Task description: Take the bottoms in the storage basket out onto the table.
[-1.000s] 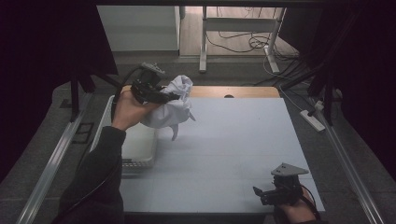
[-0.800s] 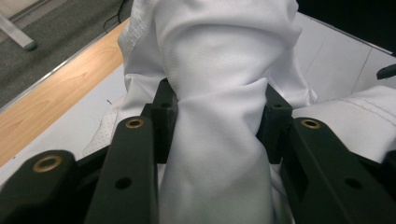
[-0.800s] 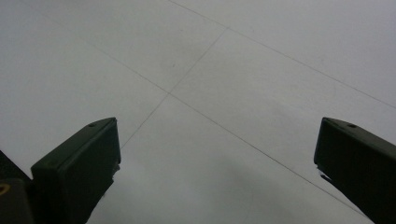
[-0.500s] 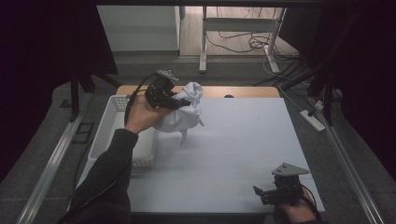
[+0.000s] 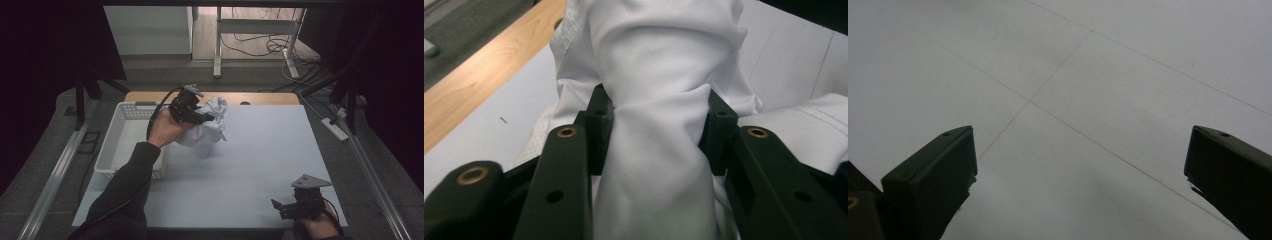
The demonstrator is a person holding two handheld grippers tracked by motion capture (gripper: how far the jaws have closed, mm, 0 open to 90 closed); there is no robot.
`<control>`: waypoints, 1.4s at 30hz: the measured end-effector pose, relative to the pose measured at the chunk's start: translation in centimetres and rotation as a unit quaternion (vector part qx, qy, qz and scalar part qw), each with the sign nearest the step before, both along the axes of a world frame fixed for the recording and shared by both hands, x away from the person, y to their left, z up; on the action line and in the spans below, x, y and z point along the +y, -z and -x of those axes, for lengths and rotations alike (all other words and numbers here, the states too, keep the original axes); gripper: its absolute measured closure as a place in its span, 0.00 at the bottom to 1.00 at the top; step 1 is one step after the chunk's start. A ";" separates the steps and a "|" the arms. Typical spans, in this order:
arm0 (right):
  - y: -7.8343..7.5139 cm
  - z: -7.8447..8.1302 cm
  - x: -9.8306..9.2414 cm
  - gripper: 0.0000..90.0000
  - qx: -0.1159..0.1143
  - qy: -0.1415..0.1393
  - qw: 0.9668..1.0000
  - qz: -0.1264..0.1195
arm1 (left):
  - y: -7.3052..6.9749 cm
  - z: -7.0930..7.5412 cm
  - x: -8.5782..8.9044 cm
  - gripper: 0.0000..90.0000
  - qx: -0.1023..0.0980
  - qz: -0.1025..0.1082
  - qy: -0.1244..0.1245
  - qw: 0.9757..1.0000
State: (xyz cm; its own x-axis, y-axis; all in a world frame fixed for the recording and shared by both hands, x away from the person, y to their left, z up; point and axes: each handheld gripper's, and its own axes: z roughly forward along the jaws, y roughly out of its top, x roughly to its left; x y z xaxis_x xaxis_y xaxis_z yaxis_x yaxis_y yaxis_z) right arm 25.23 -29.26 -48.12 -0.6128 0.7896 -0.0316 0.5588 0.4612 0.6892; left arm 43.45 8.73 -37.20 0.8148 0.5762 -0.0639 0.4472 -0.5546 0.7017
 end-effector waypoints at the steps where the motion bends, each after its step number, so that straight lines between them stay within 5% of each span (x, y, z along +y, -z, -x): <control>1: 0.0 0.0 0.0 0.01 0.000 0.000 1.000 0.000 | 0.3 -0.1 -0.2 0.65 0.001 -0.001 0.001 1.000; 29: 0.0 0.0 0.0 0.01 0.000 -0.004 1.000 0.004 | 6.9 -1.4 -3.9 0.63 0.017 -0.037 0.012 0.999; 42: 0.1 0.1 0.1 0.01 0.000 -0.006 1.000 0.006 | 9.9 -1.9 -4.7 0.61 0.040 -0.058 -0.021 0.997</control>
